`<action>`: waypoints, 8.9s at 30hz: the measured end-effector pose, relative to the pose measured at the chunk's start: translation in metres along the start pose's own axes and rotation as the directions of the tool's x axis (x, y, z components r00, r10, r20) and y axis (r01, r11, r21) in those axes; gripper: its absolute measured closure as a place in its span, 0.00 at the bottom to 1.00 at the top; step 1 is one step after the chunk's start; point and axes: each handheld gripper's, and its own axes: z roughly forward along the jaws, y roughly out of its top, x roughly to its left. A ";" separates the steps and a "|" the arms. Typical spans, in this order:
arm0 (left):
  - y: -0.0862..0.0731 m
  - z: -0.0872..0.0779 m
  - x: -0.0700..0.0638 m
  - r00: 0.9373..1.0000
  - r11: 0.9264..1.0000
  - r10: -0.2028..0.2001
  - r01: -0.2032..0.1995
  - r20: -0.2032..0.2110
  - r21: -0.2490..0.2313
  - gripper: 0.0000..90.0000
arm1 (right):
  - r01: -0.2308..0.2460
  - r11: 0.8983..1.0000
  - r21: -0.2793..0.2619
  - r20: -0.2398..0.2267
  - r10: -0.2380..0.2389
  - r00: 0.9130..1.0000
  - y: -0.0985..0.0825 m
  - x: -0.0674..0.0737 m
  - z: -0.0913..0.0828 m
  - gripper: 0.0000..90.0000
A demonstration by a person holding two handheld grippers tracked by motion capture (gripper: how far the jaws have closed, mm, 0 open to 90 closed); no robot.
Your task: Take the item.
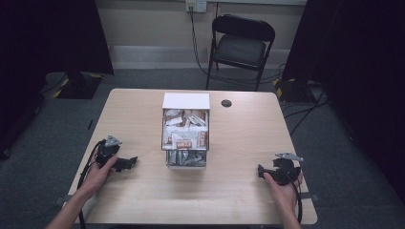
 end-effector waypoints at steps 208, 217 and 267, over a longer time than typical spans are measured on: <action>0.000 0.000 0.000 1.000 1.000 0.003 -0.003 0.005 0.004 0.00 | 0.311 0.892 -0.328 -0.658 -0.452 0.603 0.164 0.202 -0.106 0.74; 0.000 0.000 0.000 1.000 1.000 0.003 -0.003 0.005 0.004 0.00 | 0.328 0.891 -0.314 -0.679 -0.452 0.578 0.161 0.205 -0.109 0.77; 0.000 0.000 0.000 1.000 1.000 0.003 -0.003 0.005 0.004 0.00 | 0.319 0.896 -0.308 -0.721 -0.438 0.537 0.159 0.204 -0.100 0.99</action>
